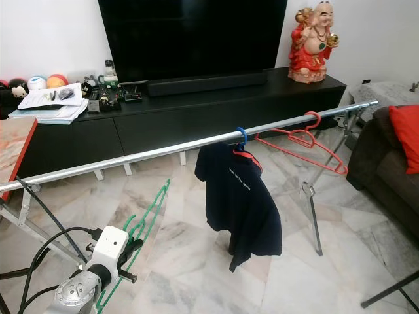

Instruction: Hang hanger

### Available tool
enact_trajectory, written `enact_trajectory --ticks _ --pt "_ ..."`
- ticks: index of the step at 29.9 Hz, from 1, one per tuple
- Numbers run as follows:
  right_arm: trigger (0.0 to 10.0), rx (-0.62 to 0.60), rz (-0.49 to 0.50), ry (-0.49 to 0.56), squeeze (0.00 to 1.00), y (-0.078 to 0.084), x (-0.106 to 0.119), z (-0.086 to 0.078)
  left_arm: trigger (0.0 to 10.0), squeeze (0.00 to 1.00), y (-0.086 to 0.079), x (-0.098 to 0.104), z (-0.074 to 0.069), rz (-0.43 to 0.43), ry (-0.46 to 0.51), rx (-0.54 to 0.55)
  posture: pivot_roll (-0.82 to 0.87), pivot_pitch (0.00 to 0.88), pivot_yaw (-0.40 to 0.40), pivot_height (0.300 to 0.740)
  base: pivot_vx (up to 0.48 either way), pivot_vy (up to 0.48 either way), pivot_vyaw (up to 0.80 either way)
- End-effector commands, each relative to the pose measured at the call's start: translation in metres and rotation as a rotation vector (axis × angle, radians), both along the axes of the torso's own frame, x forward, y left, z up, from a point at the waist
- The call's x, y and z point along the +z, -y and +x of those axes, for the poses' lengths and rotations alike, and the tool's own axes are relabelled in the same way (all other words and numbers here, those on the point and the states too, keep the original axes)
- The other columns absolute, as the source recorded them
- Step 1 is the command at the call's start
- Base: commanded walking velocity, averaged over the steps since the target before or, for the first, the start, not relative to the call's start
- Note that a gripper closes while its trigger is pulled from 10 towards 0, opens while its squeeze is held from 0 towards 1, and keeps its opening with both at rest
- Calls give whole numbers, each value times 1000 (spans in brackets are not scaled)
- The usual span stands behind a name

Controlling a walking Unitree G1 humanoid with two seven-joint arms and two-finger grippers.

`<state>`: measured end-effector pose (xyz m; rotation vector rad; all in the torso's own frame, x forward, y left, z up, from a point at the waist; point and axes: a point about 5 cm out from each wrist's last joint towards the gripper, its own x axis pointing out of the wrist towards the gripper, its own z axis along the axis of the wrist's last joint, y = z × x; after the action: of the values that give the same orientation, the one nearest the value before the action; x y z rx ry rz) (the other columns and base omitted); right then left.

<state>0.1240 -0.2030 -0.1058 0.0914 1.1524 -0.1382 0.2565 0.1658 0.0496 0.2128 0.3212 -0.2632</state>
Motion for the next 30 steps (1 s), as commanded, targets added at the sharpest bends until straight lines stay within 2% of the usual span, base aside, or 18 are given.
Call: enact_trajectory --ticks 1,14,22,30 --pt "10000 9 -5 -3 0 0 0 0 10000 0 1 4 3 2 16 -9 175 0 3 740 311 0 0" --pt "10000 17 -9 -6 0 1 0 0 10000 0 4 4 3 0 7 -44 172 0 1 740 318 0 0" --pt "10000 28 -11 -7 0 1 0 1 10000 0 13 3 2 18 -12 -136 173 0 0 740 0 0 0" --pt "10000 24 -9 -4 0 1 0 1 10000 0 15 10 10 -2 22 -116 166 0 5 740 0 0 0"
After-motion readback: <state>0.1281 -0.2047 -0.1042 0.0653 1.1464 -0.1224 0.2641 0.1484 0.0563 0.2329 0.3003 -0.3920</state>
